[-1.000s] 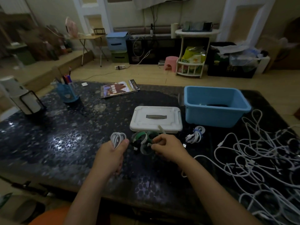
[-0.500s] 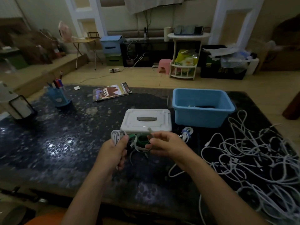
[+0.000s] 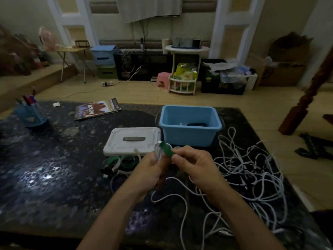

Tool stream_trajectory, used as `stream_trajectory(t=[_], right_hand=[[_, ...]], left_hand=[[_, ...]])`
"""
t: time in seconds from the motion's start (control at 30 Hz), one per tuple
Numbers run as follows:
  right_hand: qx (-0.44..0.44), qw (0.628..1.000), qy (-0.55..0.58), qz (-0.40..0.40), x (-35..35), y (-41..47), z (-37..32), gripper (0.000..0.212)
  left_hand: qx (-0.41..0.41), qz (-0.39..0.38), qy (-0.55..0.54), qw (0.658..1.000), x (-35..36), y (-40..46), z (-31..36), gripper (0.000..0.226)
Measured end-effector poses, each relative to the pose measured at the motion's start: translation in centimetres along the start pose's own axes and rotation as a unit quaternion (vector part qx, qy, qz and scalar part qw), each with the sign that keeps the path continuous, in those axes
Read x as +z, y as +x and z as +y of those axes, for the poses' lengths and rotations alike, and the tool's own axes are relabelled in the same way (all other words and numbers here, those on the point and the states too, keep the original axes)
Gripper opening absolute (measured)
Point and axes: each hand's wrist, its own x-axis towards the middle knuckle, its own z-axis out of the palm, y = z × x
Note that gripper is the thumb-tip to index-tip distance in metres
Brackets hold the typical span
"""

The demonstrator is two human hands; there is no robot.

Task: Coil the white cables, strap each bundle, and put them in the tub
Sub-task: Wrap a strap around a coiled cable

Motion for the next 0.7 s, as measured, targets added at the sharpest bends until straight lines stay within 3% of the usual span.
stream_trajectory(t=[0.13,0.27,0.4,0.5,0.6,0.7], right_hand=[[0.007,1.0,-0.025,-0.006,-2.0,-0.6,0.0,0.016],[0.031,0.999,-0.015,0.011,-3.1,-1.1,0.0,0.026],[0.042,0.998,-0.002,0.042,-3.6,-1.2,-0.5,0.025],[0.069,0.995,0.042,0.059,-3.8,-1.1,-0.9,0.039],[0.059,0.997,-0.011,0.049,-3.6,-1.1,-0.5,0.034],[0.06,0.997,-0.017,0.041,-3.4,-1.1,-0.3,0.031]], left_hand=[[0.029,-0.044,0.042,0.998,2.4,0.3,0.7,0.02],[0.027,-0.058,0.091,0.994,3.8,0.7,1.4,0.034],[-0.031,-0.068,0.031,0.997,3.9,0.9,1.9,0.017],[-0.111,-0.086,-0.059,0.988,3.9,0.8,2.5,0.03],[-0.111,-0.067,-0.037,0.991,4.0,0.9,2.4,0.044],[-0.075,-0.057,-0.015,0.995,3.7,0.8,2.1,0.035]])
